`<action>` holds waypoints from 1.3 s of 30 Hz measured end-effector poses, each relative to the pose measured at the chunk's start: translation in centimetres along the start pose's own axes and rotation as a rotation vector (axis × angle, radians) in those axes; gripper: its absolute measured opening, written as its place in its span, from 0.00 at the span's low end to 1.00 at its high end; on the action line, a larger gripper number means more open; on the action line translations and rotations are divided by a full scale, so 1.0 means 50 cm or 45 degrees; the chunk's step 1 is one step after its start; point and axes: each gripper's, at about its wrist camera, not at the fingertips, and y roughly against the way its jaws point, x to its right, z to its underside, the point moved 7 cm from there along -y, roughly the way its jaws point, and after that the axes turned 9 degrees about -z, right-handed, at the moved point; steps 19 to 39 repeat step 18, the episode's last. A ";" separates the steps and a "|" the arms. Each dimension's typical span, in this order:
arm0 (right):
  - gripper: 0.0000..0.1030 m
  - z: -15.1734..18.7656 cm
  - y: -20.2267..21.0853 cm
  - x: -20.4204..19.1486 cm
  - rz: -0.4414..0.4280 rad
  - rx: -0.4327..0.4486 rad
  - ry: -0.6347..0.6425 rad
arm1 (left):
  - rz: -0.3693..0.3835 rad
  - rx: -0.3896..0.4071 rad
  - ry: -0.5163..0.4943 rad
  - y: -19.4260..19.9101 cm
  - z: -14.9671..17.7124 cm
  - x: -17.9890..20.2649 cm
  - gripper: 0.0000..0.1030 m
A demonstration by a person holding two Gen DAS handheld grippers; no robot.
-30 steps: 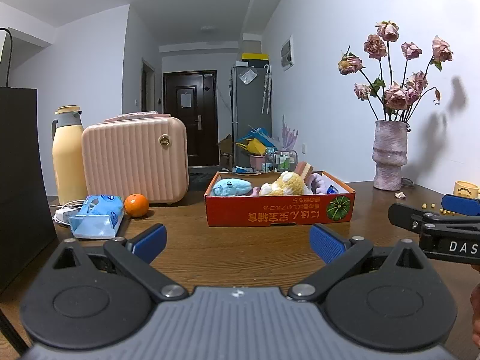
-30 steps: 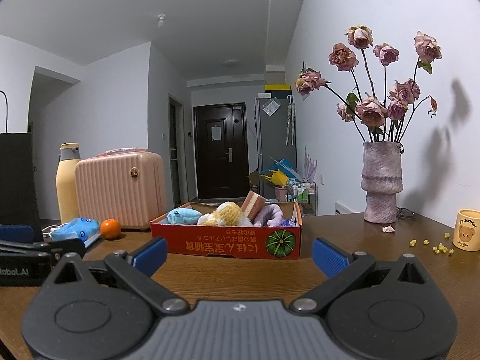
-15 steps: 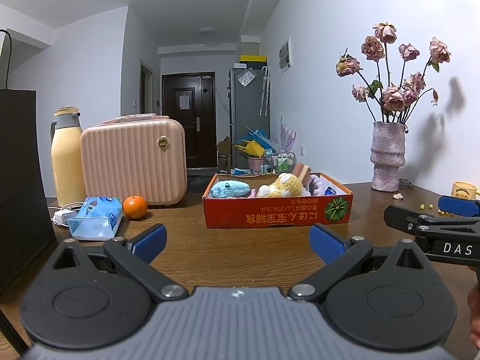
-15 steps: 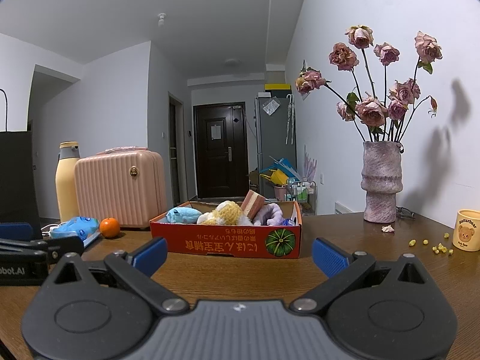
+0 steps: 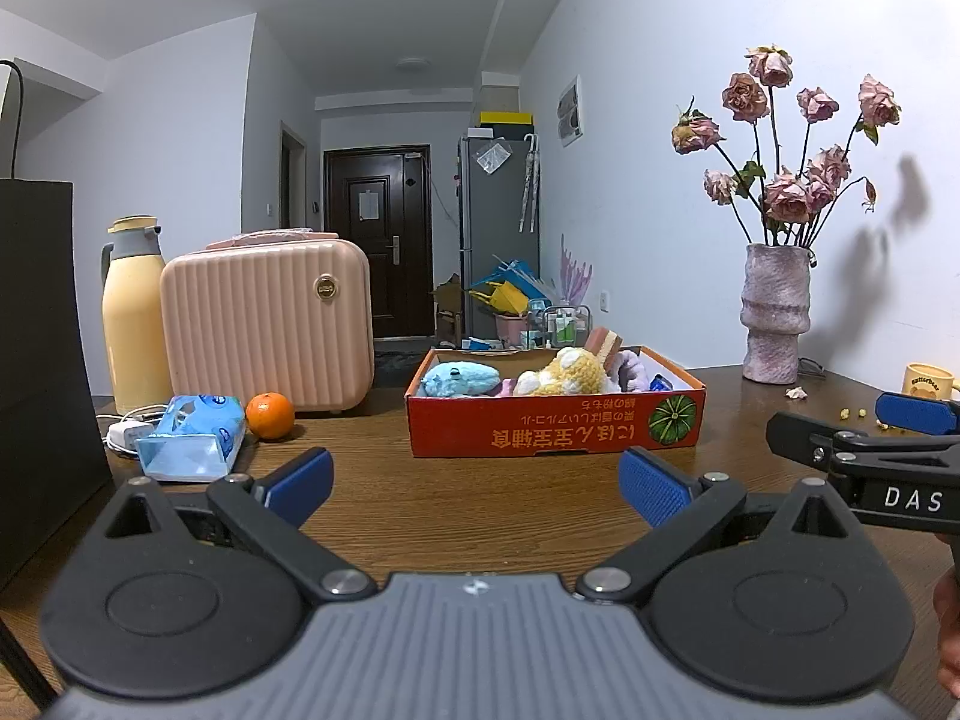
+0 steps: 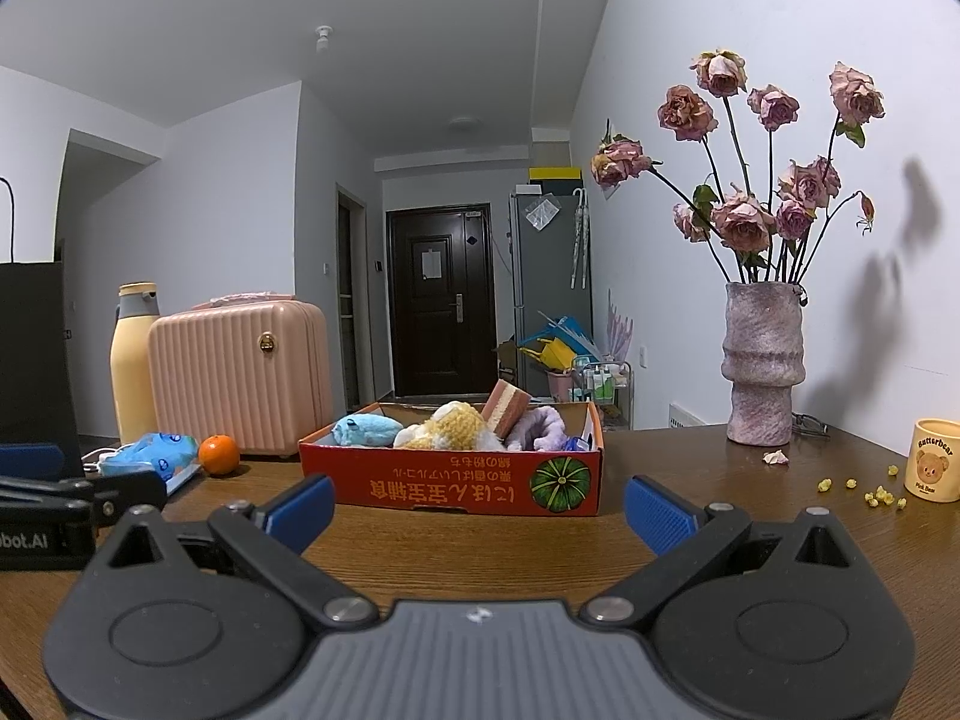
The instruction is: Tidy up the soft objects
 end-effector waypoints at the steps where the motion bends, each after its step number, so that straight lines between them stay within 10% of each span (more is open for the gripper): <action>1: 1.00 0.000 0.000 0.000 0.000 0.000 0.000 | -0.001 0.000 0.001 0.000 0.000 0.000 1.00; 39: 1.00 0.003 -0.008 0.003 0.009 -0.016 0.005 | 0.065 0.032 0.006 0.008 -0.006 0.008 1.00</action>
